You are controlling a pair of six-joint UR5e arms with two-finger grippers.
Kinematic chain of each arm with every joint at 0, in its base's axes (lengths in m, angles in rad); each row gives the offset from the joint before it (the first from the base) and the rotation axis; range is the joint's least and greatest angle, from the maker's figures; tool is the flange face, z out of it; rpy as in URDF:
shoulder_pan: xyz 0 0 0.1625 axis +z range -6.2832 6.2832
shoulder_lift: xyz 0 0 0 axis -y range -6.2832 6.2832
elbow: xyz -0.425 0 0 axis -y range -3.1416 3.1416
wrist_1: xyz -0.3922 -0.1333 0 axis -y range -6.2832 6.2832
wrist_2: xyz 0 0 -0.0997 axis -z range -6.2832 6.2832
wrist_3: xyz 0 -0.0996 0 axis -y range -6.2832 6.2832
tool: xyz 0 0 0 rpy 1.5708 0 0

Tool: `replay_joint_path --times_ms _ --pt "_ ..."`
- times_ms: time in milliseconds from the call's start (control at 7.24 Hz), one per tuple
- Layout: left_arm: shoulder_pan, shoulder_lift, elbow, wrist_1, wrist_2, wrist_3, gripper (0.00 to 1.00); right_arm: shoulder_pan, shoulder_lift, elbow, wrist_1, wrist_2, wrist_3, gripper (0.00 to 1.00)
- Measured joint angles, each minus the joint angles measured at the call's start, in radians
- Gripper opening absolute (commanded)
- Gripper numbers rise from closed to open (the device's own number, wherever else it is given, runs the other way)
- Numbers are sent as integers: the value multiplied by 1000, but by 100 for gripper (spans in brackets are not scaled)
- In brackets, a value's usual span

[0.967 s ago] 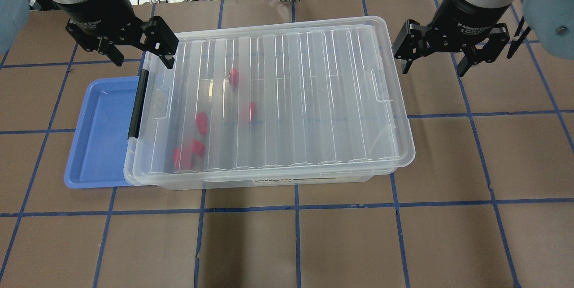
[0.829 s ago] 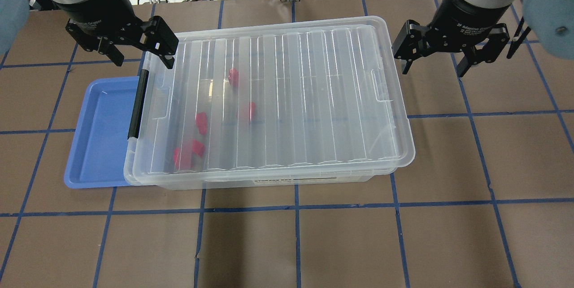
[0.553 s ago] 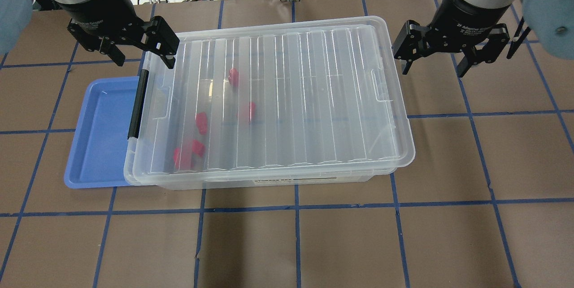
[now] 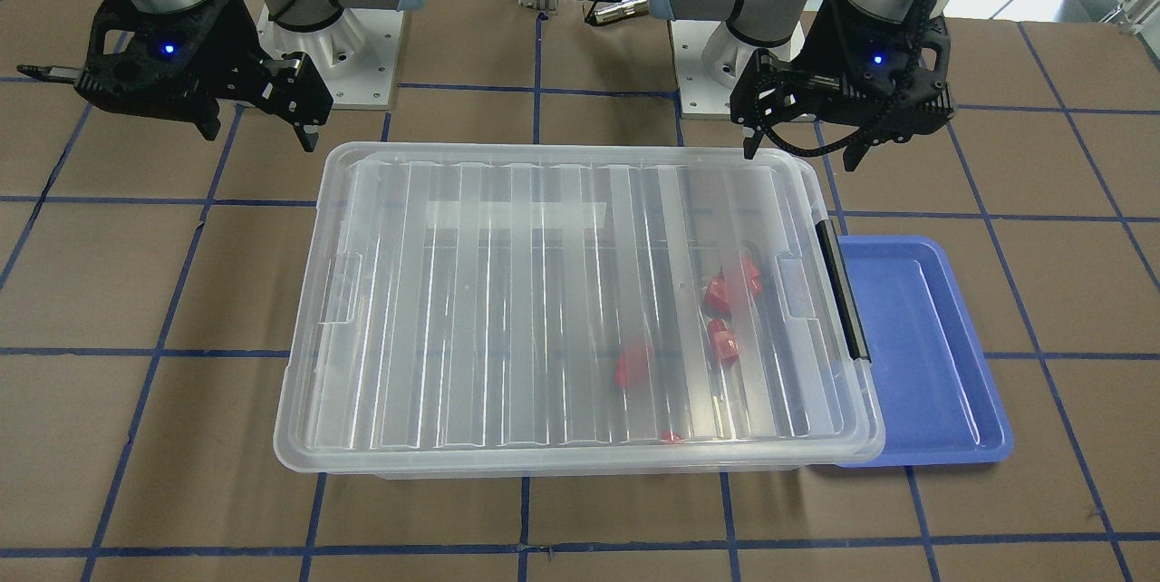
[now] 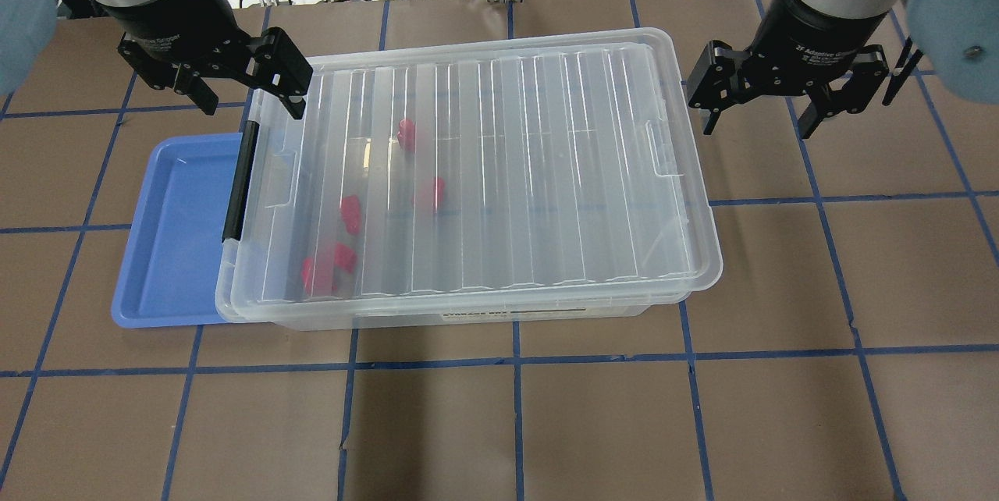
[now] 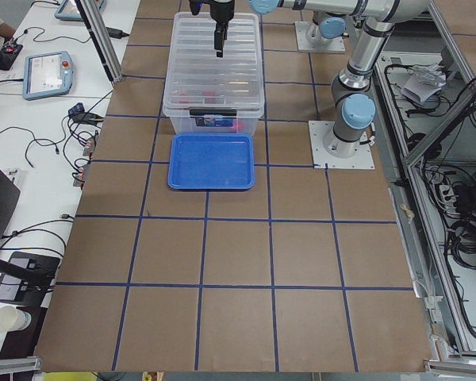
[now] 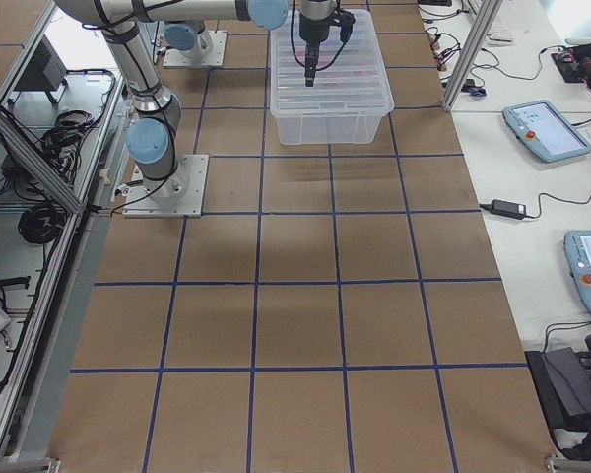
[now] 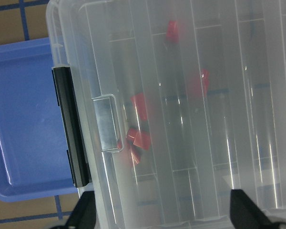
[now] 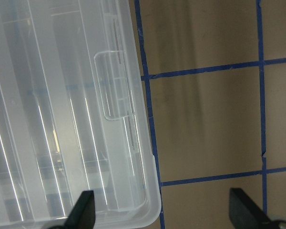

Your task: Place red block in blue tray from box

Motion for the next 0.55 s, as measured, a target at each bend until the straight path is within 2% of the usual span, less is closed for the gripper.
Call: replay_joint_path --times_ms 553 --pt "1 -4 3 8 0 0 100 0 7 2 14 -2 0 100"
